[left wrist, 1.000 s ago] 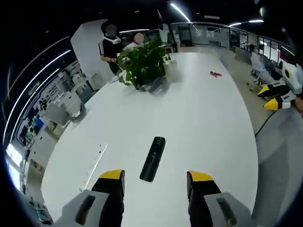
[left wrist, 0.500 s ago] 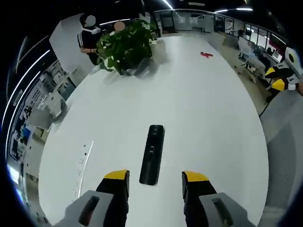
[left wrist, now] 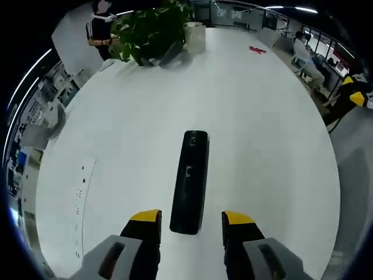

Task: Press the specified remote control buttons in sequence, fully releasing each button before pressing the next.

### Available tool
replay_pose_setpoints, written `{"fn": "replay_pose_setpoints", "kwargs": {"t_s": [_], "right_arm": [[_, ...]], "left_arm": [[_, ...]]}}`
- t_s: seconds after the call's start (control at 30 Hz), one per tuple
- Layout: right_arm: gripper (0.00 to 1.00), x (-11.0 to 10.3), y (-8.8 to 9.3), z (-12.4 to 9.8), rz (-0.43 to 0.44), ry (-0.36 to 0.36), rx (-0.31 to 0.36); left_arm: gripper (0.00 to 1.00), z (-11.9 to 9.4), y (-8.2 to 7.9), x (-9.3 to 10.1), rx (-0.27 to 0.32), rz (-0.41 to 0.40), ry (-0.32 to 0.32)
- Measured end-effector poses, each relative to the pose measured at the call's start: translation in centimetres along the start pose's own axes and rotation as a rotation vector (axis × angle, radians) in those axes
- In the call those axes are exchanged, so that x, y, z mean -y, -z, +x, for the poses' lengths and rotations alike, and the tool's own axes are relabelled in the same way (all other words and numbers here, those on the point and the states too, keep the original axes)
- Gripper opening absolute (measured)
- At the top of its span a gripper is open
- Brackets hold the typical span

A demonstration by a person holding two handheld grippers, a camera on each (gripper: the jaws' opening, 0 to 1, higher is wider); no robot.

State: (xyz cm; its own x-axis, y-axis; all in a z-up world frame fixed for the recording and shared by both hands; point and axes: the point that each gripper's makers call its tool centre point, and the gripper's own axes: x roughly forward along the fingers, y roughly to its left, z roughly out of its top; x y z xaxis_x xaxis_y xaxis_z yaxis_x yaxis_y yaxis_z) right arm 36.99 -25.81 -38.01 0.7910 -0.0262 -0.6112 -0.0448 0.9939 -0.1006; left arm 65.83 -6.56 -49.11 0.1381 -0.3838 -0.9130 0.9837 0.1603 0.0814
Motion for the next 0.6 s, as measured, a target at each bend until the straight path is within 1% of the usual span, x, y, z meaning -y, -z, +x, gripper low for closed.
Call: {"fn": "replay_pose_setpoints", "kwargs": {"t_s": [0.17,0.27,0.47,0.6], "right_arm": [[0.17,0.0,0.0,0.0,0.002,0.000,-0.002],[0.16,0.0,0.1,0.0,0.003,-0.002,-0.003],[0.15,0.1,0.1,0.0,0.007,-0.001,-0.004],[0.14,0.0,0.1,0.0,0.003,-0.003,-0.009]], "left_arm": [[0.41,1.4,0.2,-0.1,-0.020,-0.035,0.026],[0.40,2.0,0.4,-0.1,-0.032,-0.040,0.041],[0.33,2.4,0.8,-0.4,-0.057,-0.034,0.049],[0.32,2.6,1.0,-0.5,-0.076,-0.030,0.054]]}}
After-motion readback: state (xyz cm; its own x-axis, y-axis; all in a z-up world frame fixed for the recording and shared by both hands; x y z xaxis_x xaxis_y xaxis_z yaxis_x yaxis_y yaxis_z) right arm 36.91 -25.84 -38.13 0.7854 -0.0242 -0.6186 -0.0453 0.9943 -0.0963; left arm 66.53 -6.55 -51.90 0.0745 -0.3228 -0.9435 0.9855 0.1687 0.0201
